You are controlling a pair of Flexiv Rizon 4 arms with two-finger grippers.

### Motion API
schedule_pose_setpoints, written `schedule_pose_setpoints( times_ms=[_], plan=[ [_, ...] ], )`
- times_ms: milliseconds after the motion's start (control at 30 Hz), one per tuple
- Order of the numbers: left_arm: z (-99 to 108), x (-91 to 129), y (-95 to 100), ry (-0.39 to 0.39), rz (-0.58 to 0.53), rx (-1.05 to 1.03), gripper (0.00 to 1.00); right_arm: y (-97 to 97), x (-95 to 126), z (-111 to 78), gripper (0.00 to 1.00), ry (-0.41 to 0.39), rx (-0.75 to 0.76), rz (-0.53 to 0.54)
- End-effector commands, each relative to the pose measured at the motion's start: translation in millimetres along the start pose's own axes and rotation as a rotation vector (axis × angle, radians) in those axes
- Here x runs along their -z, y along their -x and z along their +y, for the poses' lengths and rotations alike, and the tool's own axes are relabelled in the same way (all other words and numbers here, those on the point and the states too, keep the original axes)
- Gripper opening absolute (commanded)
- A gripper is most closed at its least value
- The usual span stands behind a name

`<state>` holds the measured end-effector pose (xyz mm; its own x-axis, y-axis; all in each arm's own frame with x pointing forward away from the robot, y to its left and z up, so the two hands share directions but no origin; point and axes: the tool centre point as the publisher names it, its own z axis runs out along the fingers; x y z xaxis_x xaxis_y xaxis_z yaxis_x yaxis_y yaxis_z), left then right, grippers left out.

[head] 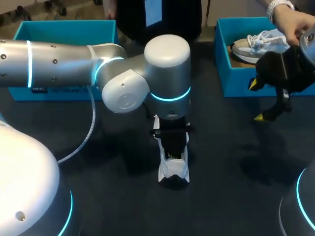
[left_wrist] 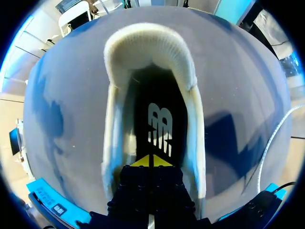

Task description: Take the shoe out of the shoebox, open the shoe tongue, remove and reinsert the insole, then place the shoe into the shoebox

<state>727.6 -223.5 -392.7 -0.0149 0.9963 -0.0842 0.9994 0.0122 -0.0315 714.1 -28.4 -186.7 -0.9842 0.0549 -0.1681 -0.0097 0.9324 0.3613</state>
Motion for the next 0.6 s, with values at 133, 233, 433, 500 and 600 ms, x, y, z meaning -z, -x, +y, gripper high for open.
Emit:
schedule_pose_setpoints(
  times_ms=[133,233,433,500,600],
  plan=[
    [-2.0,10.8,-6.6,0.002,-0.007,-0.034,0.00,-0.4,-0.9,0.1,1.00,-0.001,-0.001,-0.001],
    [-3.7,3.0,-6.0,0.008,0.020,-0.047,0.00,-0.4,-0.9,0.1,1.00,-0.001,-0.001,-0.001],
    [-5.9,-16.9,-3.9,0.014,0.044,-0.050,0.00,-0.4,-0.9,0.1,1.00,-0.001,-0.001,-0.001],
    [-5.9,-23.1,-3.5,0.021,0.050,-0.046,0.00,-0.4,-0.9,0.1,1.00,-0.001,-0.001,-0.001],
    [-6.8,-28.2,-3.2,0.029,0.045,-0.050,0.00,-0.4,-0.9,0.1,1.00,-0.001,-0.001,-0.001]
  ],
)
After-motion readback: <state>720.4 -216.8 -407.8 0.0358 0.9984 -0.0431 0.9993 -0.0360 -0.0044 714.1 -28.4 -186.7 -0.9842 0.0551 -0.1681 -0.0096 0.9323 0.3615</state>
